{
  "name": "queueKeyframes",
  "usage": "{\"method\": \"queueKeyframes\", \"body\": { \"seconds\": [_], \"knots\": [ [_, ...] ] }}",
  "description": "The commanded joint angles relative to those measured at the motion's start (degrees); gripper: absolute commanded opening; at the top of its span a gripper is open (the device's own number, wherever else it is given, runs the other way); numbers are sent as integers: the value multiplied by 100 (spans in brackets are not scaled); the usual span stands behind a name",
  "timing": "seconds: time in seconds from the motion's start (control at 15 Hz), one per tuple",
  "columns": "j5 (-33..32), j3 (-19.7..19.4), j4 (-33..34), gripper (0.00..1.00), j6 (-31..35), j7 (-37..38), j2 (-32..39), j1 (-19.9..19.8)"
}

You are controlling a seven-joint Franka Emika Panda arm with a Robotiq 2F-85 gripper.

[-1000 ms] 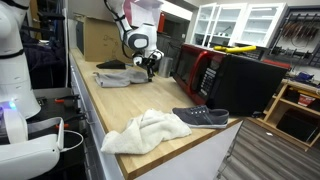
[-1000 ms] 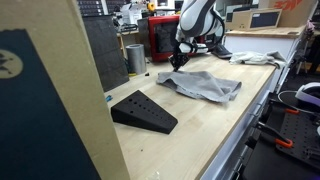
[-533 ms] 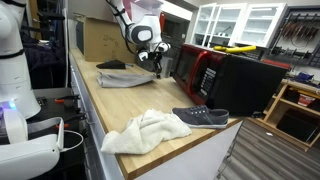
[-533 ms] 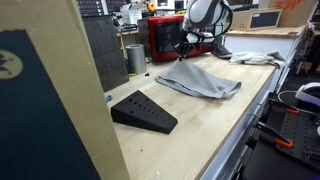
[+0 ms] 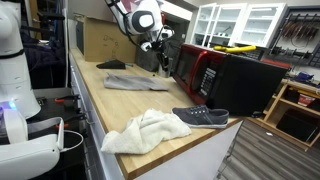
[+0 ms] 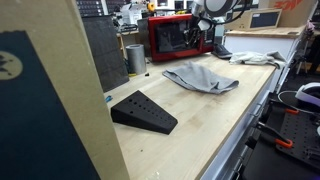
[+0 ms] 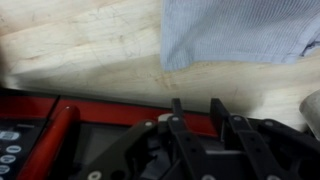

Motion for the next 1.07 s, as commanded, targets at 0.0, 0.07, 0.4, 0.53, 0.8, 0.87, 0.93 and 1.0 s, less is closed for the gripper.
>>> {"method": "queueKeyframes", "body": {
  "seconds": [0.0, 0.07, 0.4, 0.53, 0.8, 0.87, 0.93, 1.0],
  "knots": [
    [-406, 48, -507, 67, -15, 318, -748, 202],
    [-365, 122, -620, 73, -97, 275, -917, 253],
    [183, 723, -1307, 100, -494, 152, -1539, 54],
    [489, 874, -1615, 100, -620, 170, -1731, -88],
    [1223, 964, -2209, 100, -803, 206, -1990, -290],
    [1387, 964, -2331, 100, -848, 204, -2055, -321],
    [1533, 960, -2446, 100, -882, 201, -2098, -354],
    [1648, 952, -2534, 100, -916, 198, -2111, -393]
  ]
}}
